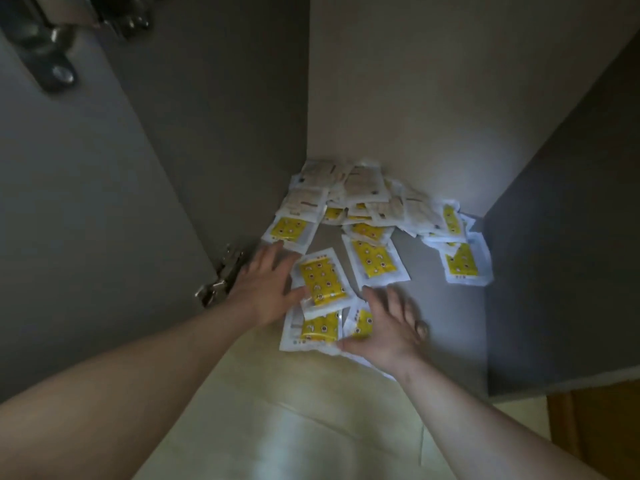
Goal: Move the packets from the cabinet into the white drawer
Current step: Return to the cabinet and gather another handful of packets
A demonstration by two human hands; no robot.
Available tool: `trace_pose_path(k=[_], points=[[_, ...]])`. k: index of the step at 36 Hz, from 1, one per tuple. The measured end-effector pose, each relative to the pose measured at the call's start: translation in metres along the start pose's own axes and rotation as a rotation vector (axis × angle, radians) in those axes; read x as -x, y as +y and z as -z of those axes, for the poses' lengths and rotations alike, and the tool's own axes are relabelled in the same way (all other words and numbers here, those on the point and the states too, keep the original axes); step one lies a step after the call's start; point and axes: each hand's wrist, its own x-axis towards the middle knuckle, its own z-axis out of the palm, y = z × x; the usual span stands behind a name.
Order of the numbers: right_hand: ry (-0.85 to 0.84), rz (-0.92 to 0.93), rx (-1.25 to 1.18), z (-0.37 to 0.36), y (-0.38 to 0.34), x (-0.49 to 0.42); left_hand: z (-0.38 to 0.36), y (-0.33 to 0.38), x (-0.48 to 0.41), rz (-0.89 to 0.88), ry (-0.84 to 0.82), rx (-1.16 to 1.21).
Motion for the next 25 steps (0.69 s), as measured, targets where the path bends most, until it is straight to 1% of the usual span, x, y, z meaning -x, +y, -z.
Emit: trace_pose_path(k=[2, 5, 11, 14, 18, 22, 25], points=[[-0.023, 0.039, 0.047, -0.003, 0.0, -0.012, 0.003, 0.001, -0.018, 0.008, 0.011, 0.025], [-0.045, 0.082, 0.181, -0.01, 0.003, -0.023, 0.003, 0.005, -0.038, 0.039, -0.016, 0.049], [-0.044, 0.13, 0.362, 0.0, 0.009, -0.043, 0.002, 0.01, -0.066, 0.033, -0.133, -0.056], [-0.058, 0.131, 0.367, 0.007, 0.008, -0.056, 0.001, 0.008, -0.079, 0.054, -0.224, -0.06], [-0.071, 0.098, 0.347, 0.014, 0.011, -0.07, -0.003, 0.005, -0.083, 0.052, -0.328, -0.174], [-0.101, 0.058, 0.311, 0.011, 0.014, -0.069, -0.015, 0.006, -0.07, 0.004, -0.316, -0.25], [-0.031, 0.077, 0.33, 0.006, 0.014, -0.064, -0.024, 0.005, -0.06, -0.037, -0.281, -0.256]])
